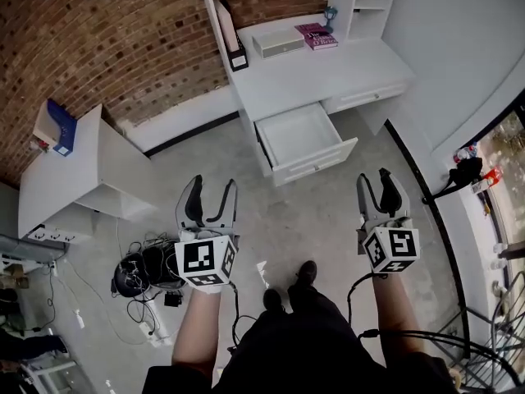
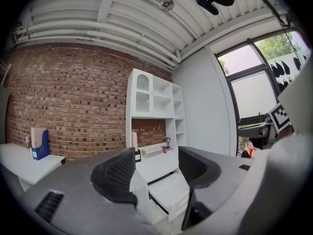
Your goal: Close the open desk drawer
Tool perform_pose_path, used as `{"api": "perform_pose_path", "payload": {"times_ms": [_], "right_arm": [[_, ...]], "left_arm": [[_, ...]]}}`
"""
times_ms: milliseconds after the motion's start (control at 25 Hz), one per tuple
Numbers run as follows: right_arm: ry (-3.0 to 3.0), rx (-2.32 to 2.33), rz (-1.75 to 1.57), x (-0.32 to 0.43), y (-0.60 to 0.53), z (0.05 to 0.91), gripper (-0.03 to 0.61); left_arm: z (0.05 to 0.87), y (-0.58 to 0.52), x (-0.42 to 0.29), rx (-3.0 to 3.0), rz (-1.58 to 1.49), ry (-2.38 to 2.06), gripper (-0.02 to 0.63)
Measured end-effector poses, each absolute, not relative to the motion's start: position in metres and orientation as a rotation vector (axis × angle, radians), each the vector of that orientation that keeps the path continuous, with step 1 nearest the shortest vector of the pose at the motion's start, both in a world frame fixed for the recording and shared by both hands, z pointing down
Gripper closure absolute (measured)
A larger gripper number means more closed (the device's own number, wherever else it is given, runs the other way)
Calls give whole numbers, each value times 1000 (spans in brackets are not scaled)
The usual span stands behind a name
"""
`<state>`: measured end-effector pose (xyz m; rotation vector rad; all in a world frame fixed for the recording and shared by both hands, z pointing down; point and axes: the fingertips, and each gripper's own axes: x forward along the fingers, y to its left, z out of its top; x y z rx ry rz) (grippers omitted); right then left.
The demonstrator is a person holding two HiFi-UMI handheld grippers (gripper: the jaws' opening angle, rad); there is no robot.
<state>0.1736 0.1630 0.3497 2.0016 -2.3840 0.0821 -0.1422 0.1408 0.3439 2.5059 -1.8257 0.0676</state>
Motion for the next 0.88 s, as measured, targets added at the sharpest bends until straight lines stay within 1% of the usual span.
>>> {"api": "perform_pose_path", "payload": {"times_ms": [400,880], "right_arm": [[-2422,1896,191,213,90,398,373],[-2371,1840,302,225,39,446,374]], "left_arm": [[368,85,-83,2443,161,-1827,344],[404,30,-74,2386,238,-1793,344]]}}
